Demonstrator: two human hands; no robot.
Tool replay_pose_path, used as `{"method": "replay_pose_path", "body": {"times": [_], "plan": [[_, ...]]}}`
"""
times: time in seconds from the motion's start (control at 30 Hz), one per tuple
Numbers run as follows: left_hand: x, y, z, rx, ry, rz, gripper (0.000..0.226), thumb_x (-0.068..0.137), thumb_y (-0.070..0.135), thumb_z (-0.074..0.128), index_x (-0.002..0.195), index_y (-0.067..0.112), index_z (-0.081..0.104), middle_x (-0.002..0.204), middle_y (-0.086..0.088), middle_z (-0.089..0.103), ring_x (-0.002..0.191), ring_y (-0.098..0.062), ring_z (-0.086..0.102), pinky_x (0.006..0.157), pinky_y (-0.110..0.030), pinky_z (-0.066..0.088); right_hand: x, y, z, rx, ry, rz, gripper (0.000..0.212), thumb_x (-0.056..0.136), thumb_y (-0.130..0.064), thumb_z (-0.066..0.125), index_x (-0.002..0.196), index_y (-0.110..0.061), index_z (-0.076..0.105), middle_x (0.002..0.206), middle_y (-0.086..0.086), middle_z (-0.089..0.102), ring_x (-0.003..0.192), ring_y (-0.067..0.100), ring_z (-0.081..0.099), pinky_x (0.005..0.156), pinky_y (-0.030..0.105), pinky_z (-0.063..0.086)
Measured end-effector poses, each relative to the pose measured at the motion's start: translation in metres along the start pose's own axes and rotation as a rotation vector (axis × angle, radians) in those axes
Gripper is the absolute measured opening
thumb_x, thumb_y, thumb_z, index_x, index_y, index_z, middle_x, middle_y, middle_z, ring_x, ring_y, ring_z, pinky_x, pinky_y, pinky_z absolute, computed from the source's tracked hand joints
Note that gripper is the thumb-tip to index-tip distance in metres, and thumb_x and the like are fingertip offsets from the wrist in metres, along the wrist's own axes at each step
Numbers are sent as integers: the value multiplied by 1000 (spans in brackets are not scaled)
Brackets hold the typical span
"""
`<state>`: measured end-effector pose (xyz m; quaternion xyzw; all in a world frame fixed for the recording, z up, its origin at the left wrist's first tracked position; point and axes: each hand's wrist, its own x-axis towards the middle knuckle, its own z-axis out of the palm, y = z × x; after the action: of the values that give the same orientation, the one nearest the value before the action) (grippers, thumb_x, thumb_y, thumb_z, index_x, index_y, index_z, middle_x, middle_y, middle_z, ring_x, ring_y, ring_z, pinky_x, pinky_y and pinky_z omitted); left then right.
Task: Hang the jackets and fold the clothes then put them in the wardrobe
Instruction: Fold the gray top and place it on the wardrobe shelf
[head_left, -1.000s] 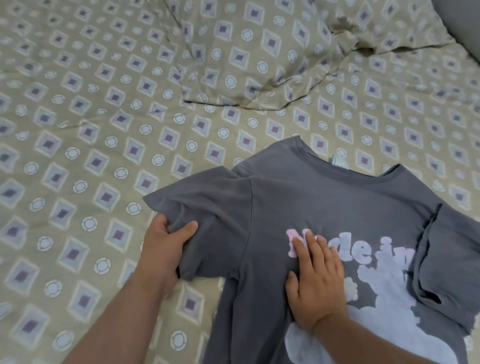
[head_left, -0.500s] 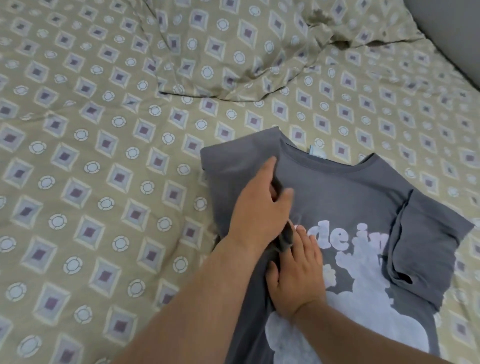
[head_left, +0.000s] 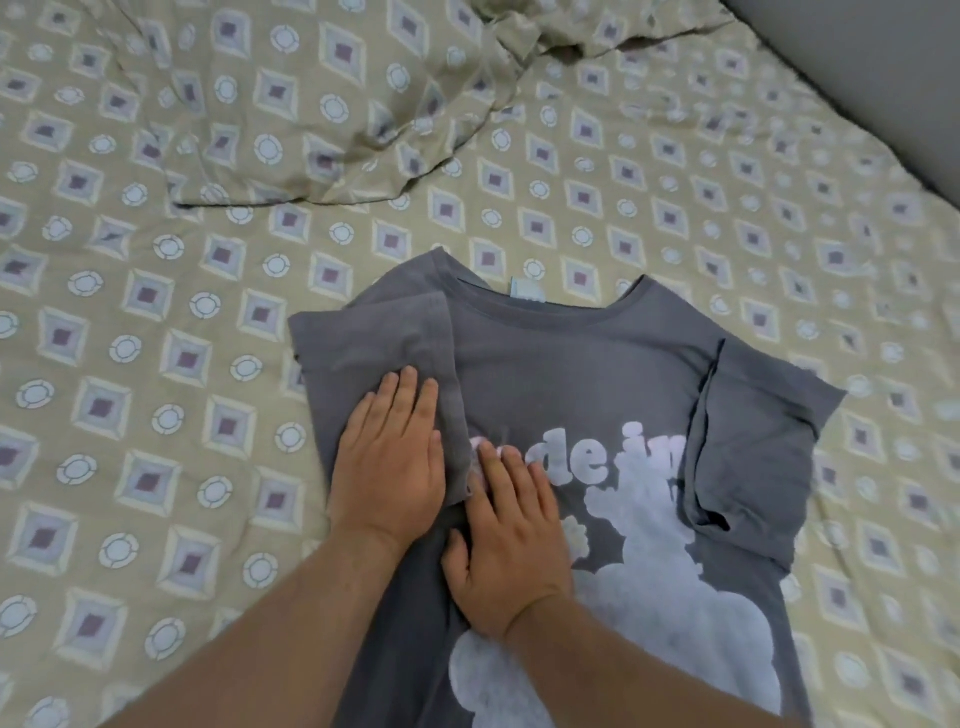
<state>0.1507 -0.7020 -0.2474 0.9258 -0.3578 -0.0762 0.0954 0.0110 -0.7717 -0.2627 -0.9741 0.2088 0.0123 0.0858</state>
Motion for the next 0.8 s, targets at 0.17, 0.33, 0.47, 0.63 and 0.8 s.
{"method": "replay_pose_path", "body": {"times": [0.17, 0.33, 0.47, 0.63, 0.8], "plan": [[0, 2, -1, 32, -55, -7, 64, 95, 33, 18, 148, 7, 42, 155, -14, 38, 145, -28, 35, 120, -42, 26, -3, 1, 2, 86, 46, 1, 73, 85, -42, 49, 150, -11, 38, 158, 5, 37, 145, 27, 36, 117, 47, 19], [-1, 2, -1, 92, -75, -11, 64, 95, 35, 20, 153, 10, 32, 161, -11, 27, 149, -25, 23, 122, -37, 11, -5, 2, -5, 204, 46, 3, 71, 88, -41, 47, 153, -15, 35, 161, 3, 31, 149, 24, 27, 123, 46, 14], [-28, 2, -6, 57, -69, -43, 71, 93, 41, 15, 153, 6, 31, 160, -14, 27, 149, -29, 22, 122, -40, 9, -13, 7, -30, 620, 41, 92, 59, 87, -33, 51, 143, -14, 51, 146, 2, 52, 136, 15, 44, 120, 29, 23], [-95, -7, -4, 58, -144, -89, 75, 93, 47, 25, 155, 6, 25, 162, -15, 21, 150, -32, 18, 123, -43, 10, -38, 68, -67, 1560, 132, 854, 19, 83, -17, 59, 78, -6, 73, 75, 5, 73, 71, 14, 67, 68, 18, 52], [-151, -6, -8, 2, -172, -192, 77, 93, 48, 31, 156, 5, 20, 163, -16, 17, 151, -31, 15, 123, -43, 12, -126, 134, -78, 1476, 239, 1218, 18, 91, -4, 53, 77, -2, 65, 72, 15, 69, 69, 27, 68, 64, 33, 59]]}}
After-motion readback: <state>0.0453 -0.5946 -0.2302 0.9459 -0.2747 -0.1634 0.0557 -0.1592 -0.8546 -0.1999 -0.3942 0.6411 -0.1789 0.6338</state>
